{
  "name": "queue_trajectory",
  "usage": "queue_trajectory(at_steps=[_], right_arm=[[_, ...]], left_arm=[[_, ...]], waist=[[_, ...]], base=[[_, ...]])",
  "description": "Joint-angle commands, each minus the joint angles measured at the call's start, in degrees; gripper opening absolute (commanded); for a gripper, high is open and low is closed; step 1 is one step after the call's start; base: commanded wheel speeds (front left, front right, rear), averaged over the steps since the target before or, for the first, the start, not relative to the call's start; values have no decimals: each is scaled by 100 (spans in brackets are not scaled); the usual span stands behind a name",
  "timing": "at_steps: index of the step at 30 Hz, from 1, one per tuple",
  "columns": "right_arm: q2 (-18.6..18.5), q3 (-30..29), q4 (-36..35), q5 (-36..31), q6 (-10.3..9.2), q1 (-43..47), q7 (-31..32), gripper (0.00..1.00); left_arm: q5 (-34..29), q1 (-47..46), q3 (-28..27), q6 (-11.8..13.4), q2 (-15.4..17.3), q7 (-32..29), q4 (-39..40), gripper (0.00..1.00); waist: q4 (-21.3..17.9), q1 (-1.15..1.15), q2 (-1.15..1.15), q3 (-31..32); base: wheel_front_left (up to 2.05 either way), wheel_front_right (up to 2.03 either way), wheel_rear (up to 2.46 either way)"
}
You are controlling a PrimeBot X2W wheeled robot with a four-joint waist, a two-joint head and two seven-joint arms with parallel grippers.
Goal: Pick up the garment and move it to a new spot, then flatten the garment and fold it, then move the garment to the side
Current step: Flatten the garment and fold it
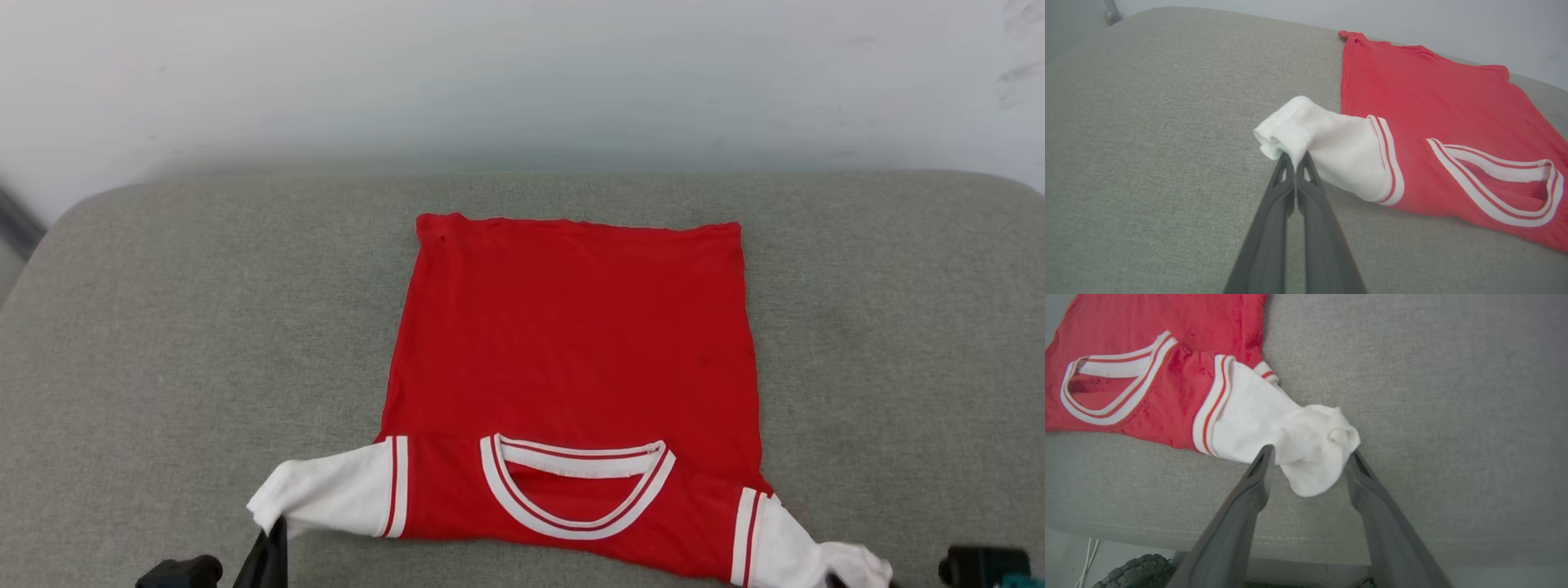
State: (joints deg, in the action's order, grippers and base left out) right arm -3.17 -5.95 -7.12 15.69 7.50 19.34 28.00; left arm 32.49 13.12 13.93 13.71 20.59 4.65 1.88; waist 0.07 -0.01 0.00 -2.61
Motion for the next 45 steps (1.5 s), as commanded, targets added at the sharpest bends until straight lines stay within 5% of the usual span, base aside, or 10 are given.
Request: queue_trajectory(at_steps=[1, 7, 14, 26, 37, 38, 40, 45], right_arm=[[27, 3, -61, 41, -2, -221, -82, 100], [-79, -278, 382, 167, -3, -1347, -706, 100], [-721, -668, 2476, 576, -1, -3993, -1007, 100], [-1520, -264, 4210, 442, -2, -6680, 1013, 100], [-1420, -374, 5345, 79, -7, -7176, 1998, 100], [-1367, -422, 5492, 50, -7, -7113, 2173, 51], [-1300, -504, 5659, 7, -8, -7048, 2348, 0], [-1286, -497, 5523, -91, -6, -7162, 2120, 0]], left_arm=[[-52, -100, 14, 27, -29, 58, 57, 0], [-367, -428, 172, 24, -34, 317, 283, 0], [-667, -1228, 458, -126, -201, 533, 614, 0], [-730, -2332, 762, -575, -515, 810, 371, 0], [-756, -2682, 836, -766, -634, 946, 78, 0], [-756, -2683, 842, -767, -643, 955, 58, 0], [-752, -2682, 847, -784, -655, 965, 24, 0], [-716, -2608, 868, -804, -671, 979, -75, 0]], waist=[[24, 1, 0, -21], [187, 1, 0, -259], [767, 1, 0, -1104], [1433, 1, 0, -2233], [1542, 1, 0, -2617], [1541, 1, 0, -2608], [1533, 1, 0, -2581], [1442, 1, 0, -2394]], base=[[0, 0, 0], [0, 0, 0], [0, 0, 0], [0, 0, 0], [0, 0, 0], [0, 0, 0], [0, 0, 0], [0, 0, 0]])
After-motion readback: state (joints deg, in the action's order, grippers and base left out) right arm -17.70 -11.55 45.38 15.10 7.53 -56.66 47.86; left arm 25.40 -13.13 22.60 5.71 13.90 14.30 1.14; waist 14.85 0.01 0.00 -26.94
